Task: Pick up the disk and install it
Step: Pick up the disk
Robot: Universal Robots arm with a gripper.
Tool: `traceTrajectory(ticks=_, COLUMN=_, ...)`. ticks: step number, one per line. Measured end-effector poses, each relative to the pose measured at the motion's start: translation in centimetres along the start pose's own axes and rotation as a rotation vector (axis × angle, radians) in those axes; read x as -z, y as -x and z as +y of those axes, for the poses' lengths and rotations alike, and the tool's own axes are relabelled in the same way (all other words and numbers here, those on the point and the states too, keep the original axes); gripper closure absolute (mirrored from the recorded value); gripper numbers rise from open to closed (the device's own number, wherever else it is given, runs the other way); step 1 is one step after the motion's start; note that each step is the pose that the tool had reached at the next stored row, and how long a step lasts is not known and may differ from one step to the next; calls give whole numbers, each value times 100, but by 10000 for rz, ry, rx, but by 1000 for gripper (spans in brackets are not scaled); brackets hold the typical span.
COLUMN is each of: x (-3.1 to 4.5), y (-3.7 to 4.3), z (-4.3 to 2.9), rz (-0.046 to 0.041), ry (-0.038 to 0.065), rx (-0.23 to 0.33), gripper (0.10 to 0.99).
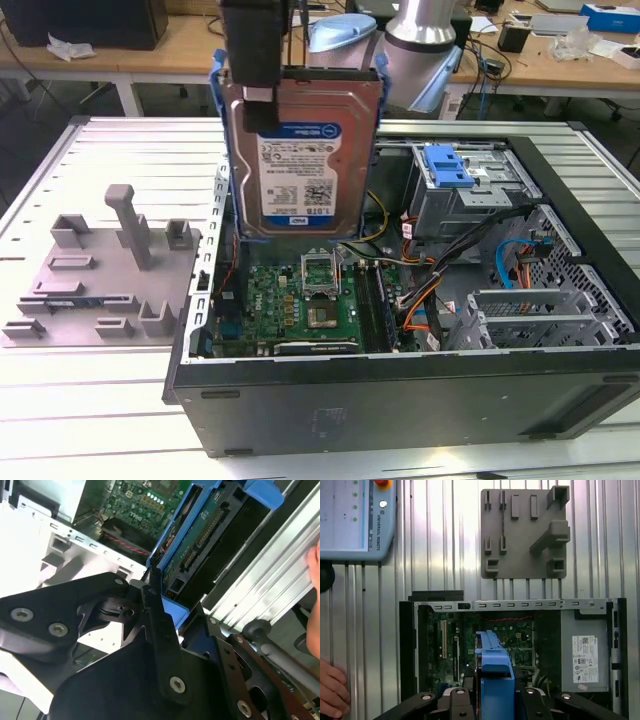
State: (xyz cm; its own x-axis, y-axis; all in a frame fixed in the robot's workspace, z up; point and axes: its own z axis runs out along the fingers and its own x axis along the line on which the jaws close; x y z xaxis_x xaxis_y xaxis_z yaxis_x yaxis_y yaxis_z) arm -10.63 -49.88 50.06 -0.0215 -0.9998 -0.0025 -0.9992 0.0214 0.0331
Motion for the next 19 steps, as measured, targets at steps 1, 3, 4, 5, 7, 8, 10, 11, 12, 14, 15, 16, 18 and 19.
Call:
traceTrajectory(ticks=1, x=1, y=-16, z=-27, rz=0, ry=0, rx=1, gripper=718)
traceTrajectory(ticks=3, x=3, y=-60, z=-113, rz=-1, ry=0, rx=1, gripper=718)
traceTrajectory(ticks=4, x=5, y=-77, z=-152, rz=-2, ry=0, rx=1, gripper=718)
traceTrajectory(ticks=5, x=7, y=-101, z=-222, rz=-3, ry=-1, rx=3, gripper=718)
traceTrajectory(ticks=7, x=12, y=-131, z=-355, rz=-4, ry=0, rx=2, gripper=718)
traceTrajectory(ticks=8, x=14, y=-145, z=-427, rz=-5, ry=0, rx=1, gripper=718)
traceTrajectory(ticks=10, x=18, y=-166, z=-551, rz=-7, ry=0, rx=3, gripper=718)
traceTrajectory(ticks=11, x=20, y=-173, z=-602, rz=-9, ry=0, rx=1, gripper=718)
traceTrajectory(ticks=12, x=22, y=-179, z=-646, rz=-9, ry=0, rx=1, gripper=718)
traceTrajectory(ticks=14, x=26, y=-196, z=-777, rz=-11, ry=0, rx=1, gripper=718)
traceTrajectory(ticks=15, x=28, y=-202, z=-831, rz=-12, ry=0, rx=2, gripper=718)
traceTrajectory(ticks=16, x=30, y=-208, z=-898, rz=-12, ry=0, rx=2, gripper=718)
traceTrajectory(ticks=18, x=31, y=-214, z=-951, rz=-14, ry=1, rx=-1, gripper=718)
traceTrajectory(ticks=19, x=32, y=-215, z=-952, rz=-13, ry=0, rx=-2, gripper=718)
